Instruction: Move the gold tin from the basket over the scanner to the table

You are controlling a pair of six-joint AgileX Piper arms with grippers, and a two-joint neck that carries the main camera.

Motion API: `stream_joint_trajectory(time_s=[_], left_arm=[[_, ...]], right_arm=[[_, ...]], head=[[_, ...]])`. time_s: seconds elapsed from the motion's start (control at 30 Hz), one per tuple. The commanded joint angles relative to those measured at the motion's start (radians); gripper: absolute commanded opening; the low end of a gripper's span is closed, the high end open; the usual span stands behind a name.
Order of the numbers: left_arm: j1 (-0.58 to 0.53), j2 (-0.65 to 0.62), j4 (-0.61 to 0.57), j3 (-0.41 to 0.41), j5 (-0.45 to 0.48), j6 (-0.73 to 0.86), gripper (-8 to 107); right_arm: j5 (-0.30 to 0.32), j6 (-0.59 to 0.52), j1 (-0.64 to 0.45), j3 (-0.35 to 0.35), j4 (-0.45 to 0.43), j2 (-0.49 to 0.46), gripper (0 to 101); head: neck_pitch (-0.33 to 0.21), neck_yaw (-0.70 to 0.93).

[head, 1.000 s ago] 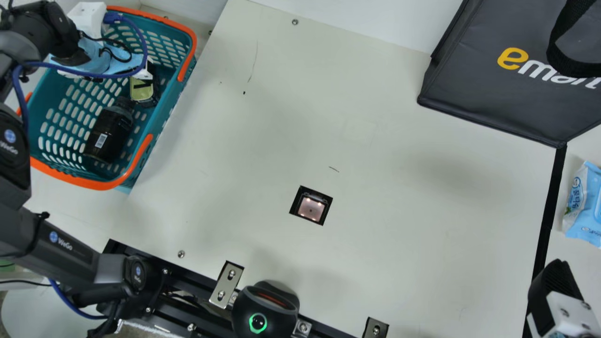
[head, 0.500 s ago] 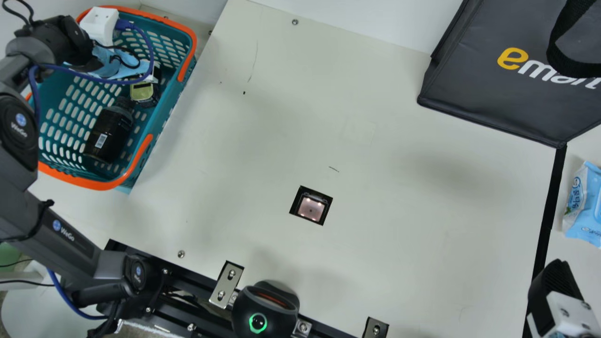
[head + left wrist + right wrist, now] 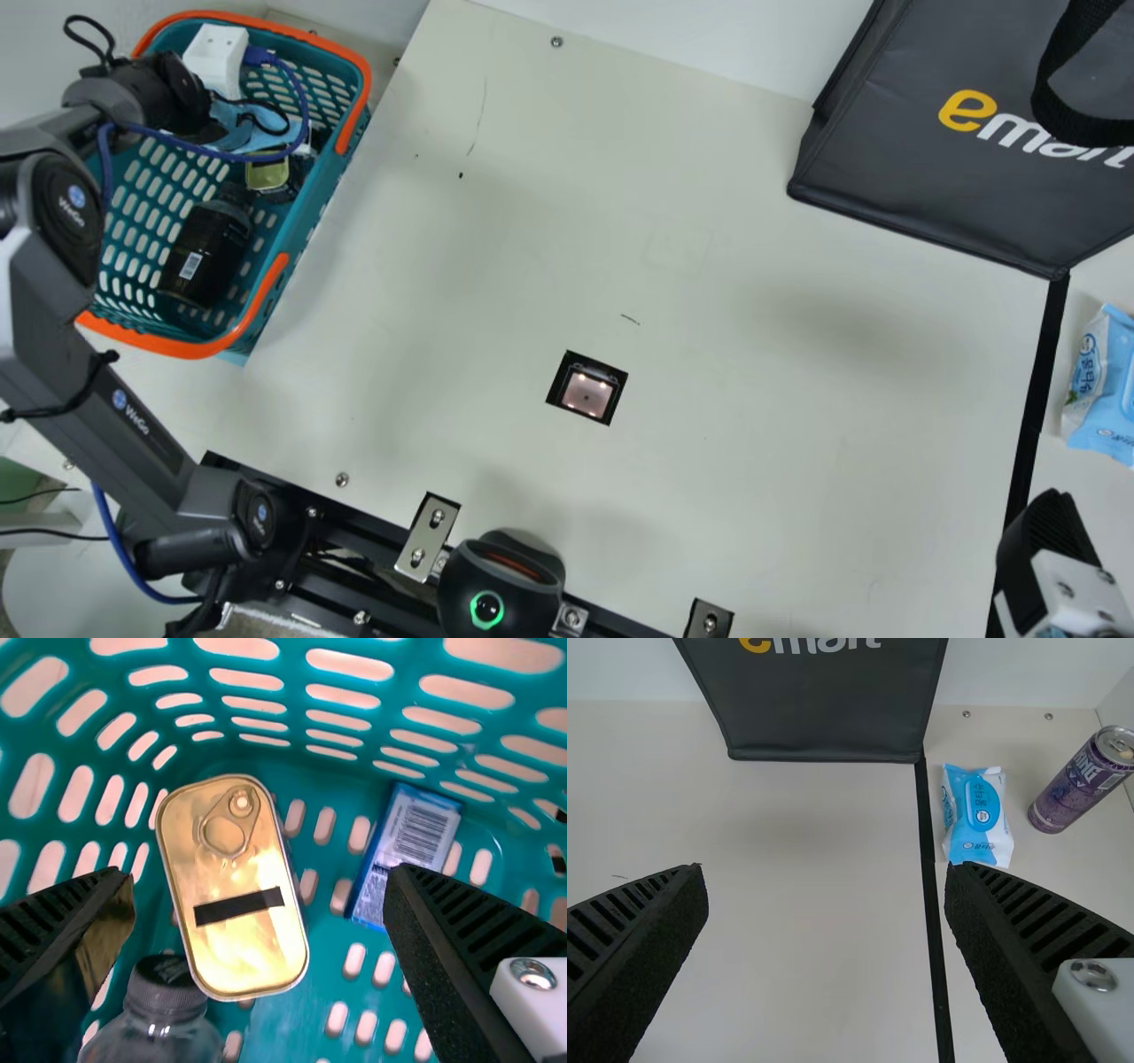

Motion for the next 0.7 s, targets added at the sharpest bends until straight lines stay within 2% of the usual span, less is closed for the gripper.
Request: stream_joint_trajectory(time_s=[0.0, 0.37, 0.67], left_arm=[[-0.003, 0.01, -0.003, -0.004, -0.011, -0.01, 90], [-0.005, 0.053, 0.056, -0.006, -0.061, -0.143, 90], [0.006, 0.089, 0.001, -0.016, -0.072, -0.181, 90]], right_arm=[[0.0, 0.0, 0.0, 0.0, 0.0, 0.0, 95], [0.0, 0.0, 0.0, 0.0, 0.0, 0.0, 95], [0.0, 0.0, 0.0, 0.0, 0.0, 0.0, 95]], head=[[-0.03, 0.002], [-0.03, 0.002], [-0.03, 0.002]])
